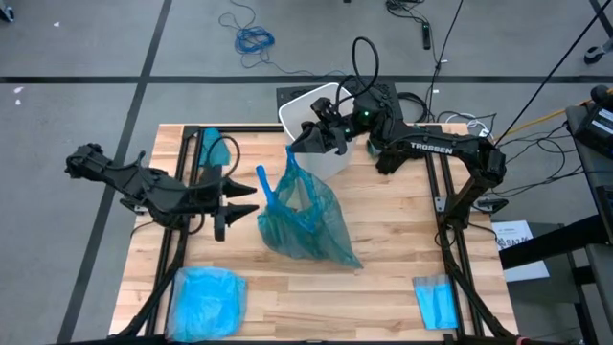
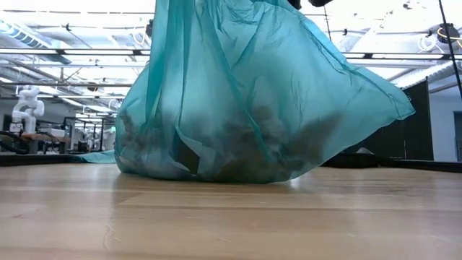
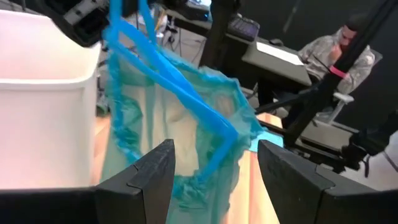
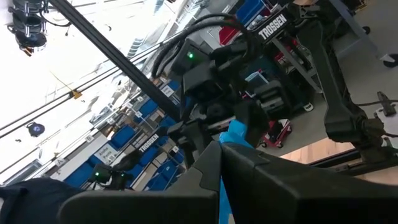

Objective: Place trash/remove bag and relplace
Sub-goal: Close the blue trash bag

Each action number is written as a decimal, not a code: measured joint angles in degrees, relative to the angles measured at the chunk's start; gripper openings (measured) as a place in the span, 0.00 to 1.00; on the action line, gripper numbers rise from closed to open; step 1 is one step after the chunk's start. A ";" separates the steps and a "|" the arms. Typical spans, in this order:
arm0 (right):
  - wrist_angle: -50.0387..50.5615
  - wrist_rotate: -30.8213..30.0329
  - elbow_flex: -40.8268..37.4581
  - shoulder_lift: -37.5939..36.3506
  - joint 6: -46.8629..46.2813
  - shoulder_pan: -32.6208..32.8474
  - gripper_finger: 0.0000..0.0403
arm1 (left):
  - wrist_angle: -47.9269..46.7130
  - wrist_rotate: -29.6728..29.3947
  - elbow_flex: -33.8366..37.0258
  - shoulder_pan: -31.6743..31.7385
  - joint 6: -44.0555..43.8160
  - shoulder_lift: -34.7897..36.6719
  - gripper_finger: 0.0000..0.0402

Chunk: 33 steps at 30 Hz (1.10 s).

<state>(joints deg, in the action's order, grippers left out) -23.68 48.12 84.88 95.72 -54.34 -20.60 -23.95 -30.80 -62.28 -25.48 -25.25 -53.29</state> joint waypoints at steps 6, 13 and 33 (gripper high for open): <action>0.49 -0.22 0.00 0.00 0.88 -0.39 0.00 | 1.10 0.19 0.00 -0.43 -0.09 -3.98 0.55; 0.51 -1.64 0.00 0.00 0.61 -1.22 0.00 | 1.68 -2.44 0.00 0.79 1.82 -8.00 0.55; 1.44 -1.15 0.00 0.00 -0.45 1.32 0.00 | 0.60 -9.91 0.00 9.38 11.40 -8.13 0.55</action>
<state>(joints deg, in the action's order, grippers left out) -22.24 46.97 84.88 95.72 -54.78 -19.28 -23.36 -40.71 -62.28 -16.11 -13.85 -61.42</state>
